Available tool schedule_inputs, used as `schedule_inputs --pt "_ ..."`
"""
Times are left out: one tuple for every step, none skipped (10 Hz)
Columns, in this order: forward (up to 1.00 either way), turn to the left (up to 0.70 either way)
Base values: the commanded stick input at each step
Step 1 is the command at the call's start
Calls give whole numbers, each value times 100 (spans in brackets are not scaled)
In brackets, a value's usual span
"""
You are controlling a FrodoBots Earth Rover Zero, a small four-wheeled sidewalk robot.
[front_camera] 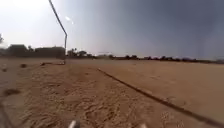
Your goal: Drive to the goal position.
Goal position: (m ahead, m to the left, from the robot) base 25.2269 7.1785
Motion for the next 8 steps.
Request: schedule_inputs --pt "50 0" --pt "50 0" --pt "50 0" --pt "50 0" --pt "50 0" --pt "50 0" --pt "50 0" --pt "50 0"
